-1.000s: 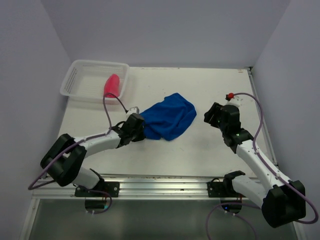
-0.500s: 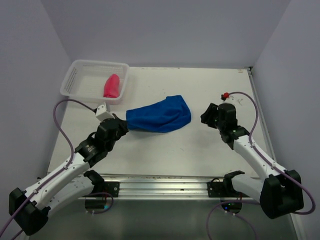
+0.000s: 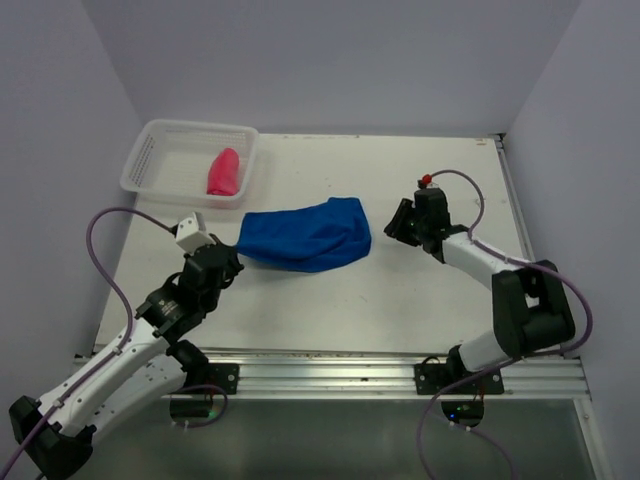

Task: Roll the towels
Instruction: Flatten the towel

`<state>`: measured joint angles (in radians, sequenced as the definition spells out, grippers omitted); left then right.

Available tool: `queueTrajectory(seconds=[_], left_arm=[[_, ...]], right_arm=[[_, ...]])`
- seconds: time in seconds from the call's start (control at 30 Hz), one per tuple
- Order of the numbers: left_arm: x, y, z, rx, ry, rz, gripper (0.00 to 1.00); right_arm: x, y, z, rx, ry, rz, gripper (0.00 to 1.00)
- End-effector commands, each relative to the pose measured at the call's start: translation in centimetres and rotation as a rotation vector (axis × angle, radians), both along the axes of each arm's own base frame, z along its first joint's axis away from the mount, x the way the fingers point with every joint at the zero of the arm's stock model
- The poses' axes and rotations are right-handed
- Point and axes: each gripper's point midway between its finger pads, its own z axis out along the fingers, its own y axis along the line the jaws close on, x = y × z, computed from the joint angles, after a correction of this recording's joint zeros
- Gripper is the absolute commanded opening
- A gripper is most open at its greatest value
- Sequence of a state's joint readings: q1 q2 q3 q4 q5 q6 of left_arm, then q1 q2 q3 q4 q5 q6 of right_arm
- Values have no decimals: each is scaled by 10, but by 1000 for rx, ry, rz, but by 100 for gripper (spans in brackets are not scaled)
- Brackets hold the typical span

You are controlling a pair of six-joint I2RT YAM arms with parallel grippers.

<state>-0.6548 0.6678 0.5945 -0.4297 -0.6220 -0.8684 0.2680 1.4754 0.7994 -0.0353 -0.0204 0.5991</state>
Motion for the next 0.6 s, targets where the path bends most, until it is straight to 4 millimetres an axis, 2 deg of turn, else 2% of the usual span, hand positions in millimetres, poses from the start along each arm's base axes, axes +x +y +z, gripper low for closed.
queueTrajectory(seconds=[0.0,0.13,0.17,0.23,0.27,0.37,0.43,0.57], left_arm=[[5,10,26,27,-55,41,0],[5,12,35,34,-76,37,0],[5,13,35,40,-73,39,0],[4,13,35,44,-73,39,0],[4,13,33,52,-68,36,0],[4,11,30,55,-61,26,0],[5,10,25,61,-48,20,0],[7,6,20,70,-35,6,0]], right_arm=[[25,32,7,129,-23,83,38],[35,61,0,188,-29,158,38],[34,66,-8,183,-6,169,40],[34,77,-12,182,9,193,43],[32,81,-22,181,33,199,43],[29,93,-31,201,57,219,44],[26,99,-40,207,82,227,34],[25,106,-39,231,84,243,14]])
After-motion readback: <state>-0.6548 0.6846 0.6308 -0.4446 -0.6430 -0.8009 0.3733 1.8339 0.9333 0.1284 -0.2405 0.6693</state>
